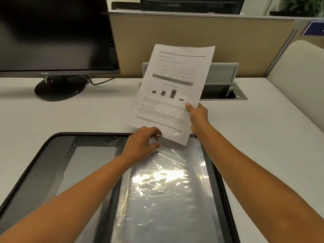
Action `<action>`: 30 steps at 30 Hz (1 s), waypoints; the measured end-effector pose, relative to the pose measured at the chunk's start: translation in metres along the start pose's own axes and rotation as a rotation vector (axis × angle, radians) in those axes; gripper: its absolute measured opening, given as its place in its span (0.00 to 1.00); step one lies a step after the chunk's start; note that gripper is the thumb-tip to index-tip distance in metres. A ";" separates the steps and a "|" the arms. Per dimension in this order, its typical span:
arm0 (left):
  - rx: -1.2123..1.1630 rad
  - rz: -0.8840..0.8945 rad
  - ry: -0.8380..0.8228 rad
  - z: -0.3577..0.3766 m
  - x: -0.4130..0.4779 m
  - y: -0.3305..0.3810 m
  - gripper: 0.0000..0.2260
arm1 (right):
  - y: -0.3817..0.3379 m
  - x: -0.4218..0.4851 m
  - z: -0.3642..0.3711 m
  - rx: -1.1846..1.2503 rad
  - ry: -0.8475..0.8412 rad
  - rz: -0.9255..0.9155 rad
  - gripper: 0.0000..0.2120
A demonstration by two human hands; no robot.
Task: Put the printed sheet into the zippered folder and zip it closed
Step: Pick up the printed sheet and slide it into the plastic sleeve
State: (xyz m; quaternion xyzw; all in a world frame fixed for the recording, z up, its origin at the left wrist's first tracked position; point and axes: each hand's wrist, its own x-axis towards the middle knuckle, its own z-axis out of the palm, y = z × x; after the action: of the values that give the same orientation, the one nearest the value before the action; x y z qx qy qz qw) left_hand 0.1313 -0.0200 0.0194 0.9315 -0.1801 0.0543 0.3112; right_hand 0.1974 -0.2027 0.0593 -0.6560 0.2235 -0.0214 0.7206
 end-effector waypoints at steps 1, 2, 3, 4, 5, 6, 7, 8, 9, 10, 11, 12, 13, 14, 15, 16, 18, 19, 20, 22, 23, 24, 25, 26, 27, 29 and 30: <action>-0.020 -0.006 -0.019 -0.003 0.001 -0.002 0.13 | 0.000 0.002 -0.004 -0.018 -0.001 0.011 0.13; -0.042 -0.011 -0.045 -0.006 0.002 -0.003 0.14 | 0.000 0.003 -0.008 -0.036 -0.007 0.021 0.14; -0.048 -0.011 -0.075 -0.009 0.004 -0.005 0.14 | 0.001 0.005 -0.011 -0.051 -0.015 0.031 0.15; -0.030 -0.003 -0.102 -0.011 0.006 -0.007 0.15 | 0.002 0.006 -0.014 -0.063 -0.022 0.044 0.15; 0.003 0.004 -0.125 -0.014 0.008 -0.010 0.15 | 0.003 0.007 -0.016 -0.069 -0.026 0.058 0.16; 0.031 0.000 -0.144 -0.016 0.010 -0.013 0.15 | 0.004 0.008 -0.018 -0.071 -0.026 0.069 0.16; 0.054 -0.013 -0.161 -0.019 0.012 -0.017 0.15 | 0.004 0.009 -0.019 -0.074 -0.026 0.078 0.15; 0.076 -0.031 -0.181 -0.023 0.014 -0.021 0.15 | 0.005 0.011 -0.020 -0.078 -0.027 0.088 0.15; 0.098 -0.052 -0.206 -0.026 0.016 -0.026 0.16 | 0.006 0.012 -0.021 -0.080 -0.028 0.099 0.15; 0.113 -0.079 -0.235 -0.031 0.017 -0.031 0.16 | 0.006 0.014 -0.022 -0.074 -0.030 0.111 0.16; 0.112 -0.109 -0.264 -0.035 0.018 -0.036 0.15 | 0.007 0.016 -0.023 -0.064 -0.033 0.124 0.16; 0.093 -0.135 -0.287 -0.040 0.019 -0.041 0.14 | 0.008 0.018 -0.024 -0.055 -0.039 0.141 0.16; 0.064 -0.152 -0.306 -0.044 0.021 -0.046 0.13 | 0.010 0.019 -0.025 -0.049 -0.046 0.159 0.16; 0.037 -0.158 -0.322 -0.048 0.021 -0.050 0.11 | 0.012 0.020 -0.026 -0.047 -0.053 0.176 0.16; 0.021 -0.157 -0.333 -0.051 0.021 -0.053 0.10 | 0.014 0.022 -0.026 -0.045 -0.057 0.192 0.16; 0.017 -0.156 -0.340 -0.054 0.022 -0.056 0.09 | 0.016 0.023 -0.027 -0.042 -0.061 0.207 0.17; 0.017 -0.167 -0.347 -0.058 0.023 -0.059 0.07 | 0.019 0.024 -0.027 -0.038 -0.066 0.238 0.16; 0.005 -0.170 -0.352 -0.059 0.023 -0.060 0.07 | 0.020 0.025 -0.027 -0.039 -0.070 0.251 0.16; -0.013 -0.172 -0.357 -0.060 0.023 -0.061 0.07 | 0.021 0.026 -0.028 -0.042 -0.076 0.261 0.15; -0.046 -0.172 -0.364 -0.059 0.022 -0.060 0.07 | 0.023 0.028 -0.028 -0.051 -0.085 0.272 0.15; -0.058 -0.171 -0.357 -0.057 0.022 -0.061 0.07 | 0.023 0.029 -0.029 -0.060 -0.087 0.272 0.15; -0.073 -0.171 -0.342 -0.055 0.021 -0.061 0.07 | 0.023 0.030 -0.029 -0.073 -0.088 0.267 0.16; -0.091 -0.174 -0.323 -0.054 0.021 -0.060 0.06 | 0.022 0.031 -0.029 -0.092 -0.093 0.261 0.16; -0.113 -0.180 -0.305 -0.052 0.021 -0.059 0.06 | 0.021 0.032 -0.029 -0.116 -0.100 0.255 0.16; -0.138 -0.186 -0.294 -0.052 0.021 -0.058 0.05 | 0.020 0.033 -0.028 -0.145 -0.110 0.252 0.16; -0.186 -0.195 -0.293 -0.052 0.021 -0.057 0.06 | 0.018 0.035 -0.027 -0.198 -0.135 0.252 0.16; -0.199 -0.199 -0.298 -0.053 0.021 -0.057 0.07 | 0.017 0.036 -0.027 -0.218 -0.144 0.253 0.16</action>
State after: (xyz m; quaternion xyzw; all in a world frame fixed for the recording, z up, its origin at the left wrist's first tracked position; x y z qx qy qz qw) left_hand 0.1730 0.0474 0.0340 0.9071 -0.1357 -0.1335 0.3753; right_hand 0.2158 -0.2369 0.0312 -0.6967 0.2529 0.1409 0.6564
